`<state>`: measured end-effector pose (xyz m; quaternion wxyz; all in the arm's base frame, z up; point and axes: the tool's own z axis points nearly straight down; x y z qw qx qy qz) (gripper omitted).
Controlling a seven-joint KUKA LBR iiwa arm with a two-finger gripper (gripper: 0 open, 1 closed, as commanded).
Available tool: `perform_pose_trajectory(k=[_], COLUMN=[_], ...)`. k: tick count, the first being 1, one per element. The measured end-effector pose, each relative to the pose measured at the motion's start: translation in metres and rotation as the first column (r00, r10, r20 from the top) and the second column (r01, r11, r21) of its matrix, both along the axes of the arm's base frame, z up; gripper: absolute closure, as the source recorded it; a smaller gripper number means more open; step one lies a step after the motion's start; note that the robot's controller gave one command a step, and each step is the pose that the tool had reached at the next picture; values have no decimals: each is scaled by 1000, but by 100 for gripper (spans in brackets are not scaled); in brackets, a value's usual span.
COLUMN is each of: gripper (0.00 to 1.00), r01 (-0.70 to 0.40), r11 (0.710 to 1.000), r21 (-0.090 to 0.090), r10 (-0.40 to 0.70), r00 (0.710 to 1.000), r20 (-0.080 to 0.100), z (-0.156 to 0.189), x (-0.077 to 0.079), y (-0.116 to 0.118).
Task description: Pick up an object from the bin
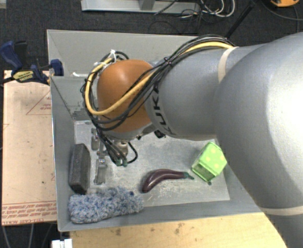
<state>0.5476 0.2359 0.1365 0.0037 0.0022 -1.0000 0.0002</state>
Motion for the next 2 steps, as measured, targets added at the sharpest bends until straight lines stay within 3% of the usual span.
perform_pose_trajectory(k=[1, 2], gripper=[0, 0], r01=[4, -213], r11=[1000, 977], r21=[2, 3], r10=[-4, 213], r00=[1000, 977], r20=[7, 16], z=[5, -41], x=[2, -44], y=[-1, -12])
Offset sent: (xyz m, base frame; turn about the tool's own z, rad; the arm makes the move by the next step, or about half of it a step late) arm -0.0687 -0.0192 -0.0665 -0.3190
